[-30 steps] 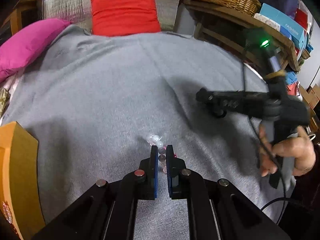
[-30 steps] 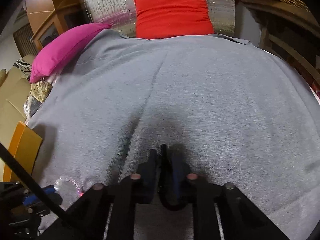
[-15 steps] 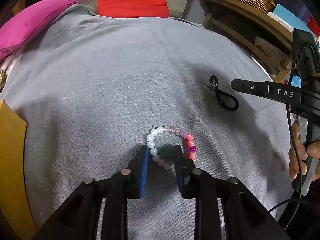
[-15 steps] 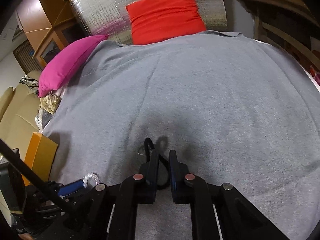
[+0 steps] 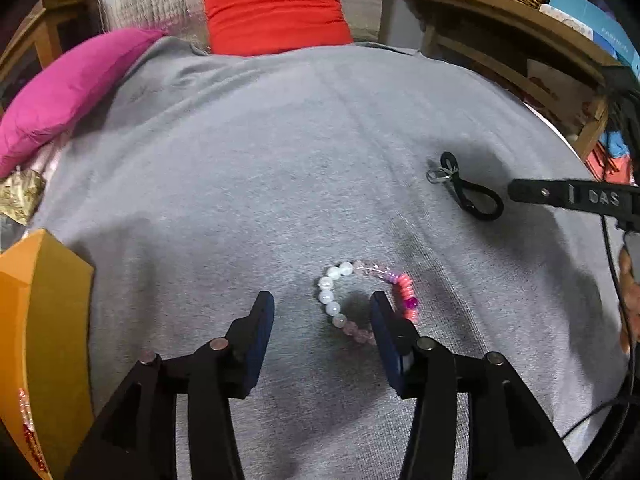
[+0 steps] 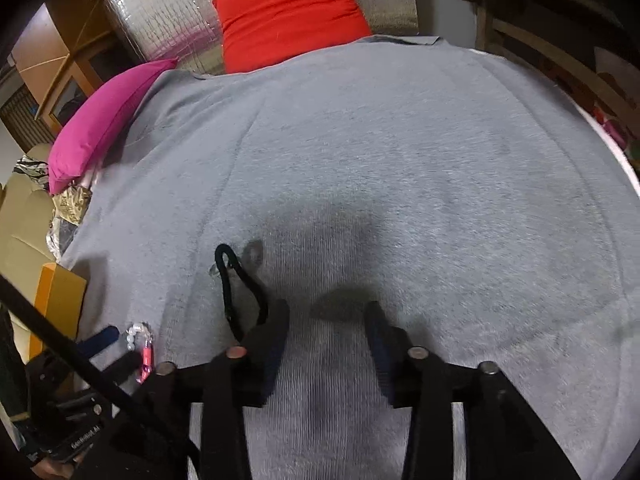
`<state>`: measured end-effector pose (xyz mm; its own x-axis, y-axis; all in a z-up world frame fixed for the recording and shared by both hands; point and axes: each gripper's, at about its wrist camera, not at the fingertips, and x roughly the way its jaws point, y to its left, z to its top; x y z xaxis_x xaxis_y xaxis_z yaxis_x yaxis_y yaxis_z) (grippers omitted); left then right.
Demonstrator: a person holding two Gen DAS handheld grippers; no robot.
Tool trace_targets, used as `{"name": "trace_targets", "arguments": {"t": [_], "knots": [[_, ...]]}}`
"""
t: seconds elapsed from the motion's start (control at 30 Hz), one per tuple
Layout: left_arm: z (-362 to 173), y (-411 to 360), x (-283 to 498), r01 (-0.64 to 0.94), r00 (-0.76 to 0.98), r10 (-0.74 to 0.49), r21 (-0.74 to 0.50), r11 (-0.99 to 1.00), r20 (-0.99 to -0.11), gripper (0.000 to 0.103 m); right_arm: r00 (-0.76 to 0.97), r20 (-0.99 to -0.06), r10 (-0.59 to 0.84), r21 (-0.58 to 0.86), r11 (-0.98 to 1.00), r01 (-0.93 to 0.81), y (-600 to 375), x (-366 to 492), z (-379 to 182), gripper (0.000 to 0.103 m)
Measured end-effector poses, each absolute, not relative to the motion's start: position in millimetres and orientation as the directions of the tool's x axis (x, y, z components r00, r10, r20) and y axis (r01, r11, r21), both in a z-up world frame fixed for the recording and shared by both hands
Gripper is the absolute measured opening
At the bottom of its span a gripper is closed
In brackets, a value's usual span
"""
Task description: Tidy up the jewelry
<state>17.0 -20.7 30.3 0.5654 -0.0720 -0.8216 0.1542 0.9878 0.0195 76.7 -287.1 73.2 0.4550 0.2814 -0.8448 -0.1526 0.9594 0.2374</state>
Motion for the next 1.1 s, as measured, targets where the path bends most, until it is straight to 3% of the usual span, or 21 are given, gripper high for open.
{"name": "trace_targets", "arguments": {"t": [0.23,0.43,0.6,0.7,0.9,1.1], "knots": [[42.4,-25.1,-8.2,0.151,0.591,-0.061,0.035,0.988,-0.804,0.061,0.470,-0.858,0.205,0.155,0.978,-0.143,-291.2,47.4,71.3,0.047],[42.1,-17.6,-17.5,0.116,0.585,-0.049,0.023,0.993,-0.809,0.062,0.493,-0.854,0.164,0.102,0.983,-0.151,-292.0,28.1,63.6,0.050],[36.5,-13.4,-11.4,0.091,0.562,-0.029,0.027,0.995,-0.826,0.062,0.544,-0.837,0.058,-0.016,0.991,-0.131,-287.5,22.9,54.9,0.092],[33.6,-9.9,-10.6,0.085,0.552,-0.023,0.028,0.996,-0.833,0.062,0.566,-0.822,0.071,0.017,0.995,-0.099,-300.7,22.9,49.0,0.102],[27.7,-3.3,-10.7,0.083,0.520,-0.045,-0.002,0.997,-0.853,0.062,0.588,-0.804,0.088,0.031,0.994,-0.107,-309.0,15.9,49.9,0.103],[31.6,-1.7,-10.2,0.076,0.537,-0.049,-0.010,0.997,-0.842,0.063,0.523,-0.847,0.092,0.015,0.989,-0.150,-305.4,16.2,52.7,0.103]]}}
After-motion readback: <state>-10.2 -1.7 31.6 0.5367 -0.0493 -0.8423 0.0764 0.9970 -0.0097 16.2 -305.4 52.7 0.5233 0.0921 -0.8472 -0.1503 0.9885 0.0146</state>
